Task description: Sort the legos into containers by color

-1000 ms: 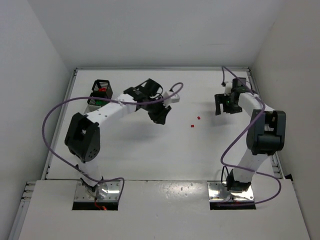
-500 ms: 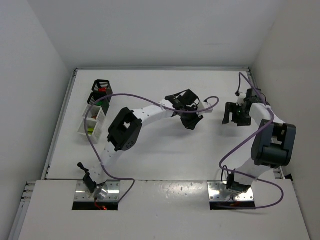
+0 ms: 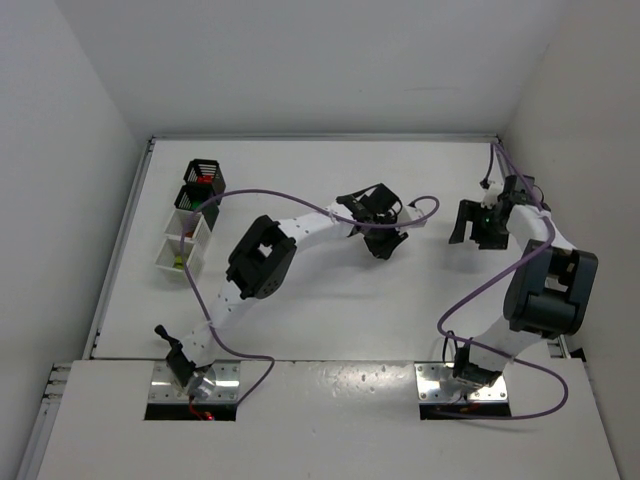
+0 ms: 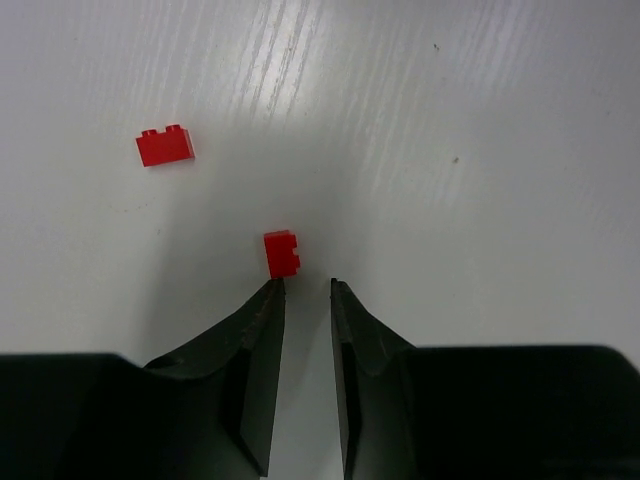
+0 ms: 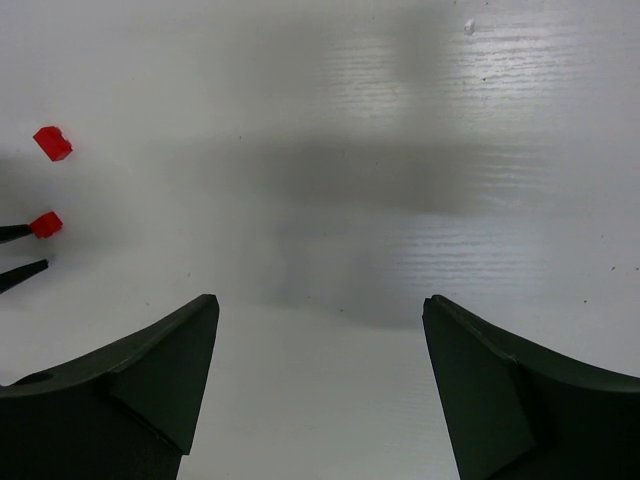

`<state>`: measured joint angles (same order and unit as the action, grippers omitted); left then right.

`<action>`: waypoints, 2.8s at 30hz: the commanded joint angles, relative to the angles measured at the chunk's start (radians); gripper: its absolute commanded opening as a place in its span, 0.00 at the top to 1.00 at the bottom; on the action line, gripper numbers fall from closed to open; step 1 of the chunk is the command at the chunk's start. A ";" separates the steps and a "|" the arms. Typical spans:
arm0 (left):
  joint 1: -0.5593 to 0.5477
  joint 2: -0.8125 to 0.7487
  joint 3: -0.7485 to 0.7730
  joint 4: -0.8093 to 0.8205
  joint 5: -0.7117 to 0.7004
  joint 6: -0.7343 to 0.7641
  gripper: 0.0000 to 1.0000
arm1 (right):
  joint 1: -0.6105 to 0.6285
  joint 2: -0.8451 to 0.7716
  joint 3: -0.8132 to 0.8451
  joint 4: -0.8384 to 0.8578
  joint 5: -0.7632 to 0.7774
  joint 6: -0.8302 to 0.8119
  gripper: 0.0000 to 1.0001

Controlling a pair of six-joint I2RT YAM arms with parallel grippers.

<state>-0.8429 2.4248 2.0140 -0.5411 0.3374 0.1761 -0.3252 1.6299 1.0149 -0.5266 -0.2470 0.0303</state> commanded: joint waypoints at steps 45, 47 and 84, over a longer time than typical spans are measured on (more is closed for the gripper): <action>-0.015 0.129 0.084 0.063 -0.061 -0.044 0.64 | -0.015 0.021 0.047 0.007 -0.060 0.011 0.17; -0.015 0.129 0.094 0.063 -0.061 -0.053 0.64 | -0.015 0.021 0.047 0.007 -0.060 0.011 0.17; 0.272 -0.533 -0.310 0.035 -0.043 -0.086 1.00 | 0.064 0.071 0.137 -0.006 -0.146 -0.070 0.23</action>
<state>-0.6518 2.0163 1.7294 -0.5079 0.2943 0.1143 -0.2905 1.6901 1.0863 -0.5438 -0.3519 -0.0189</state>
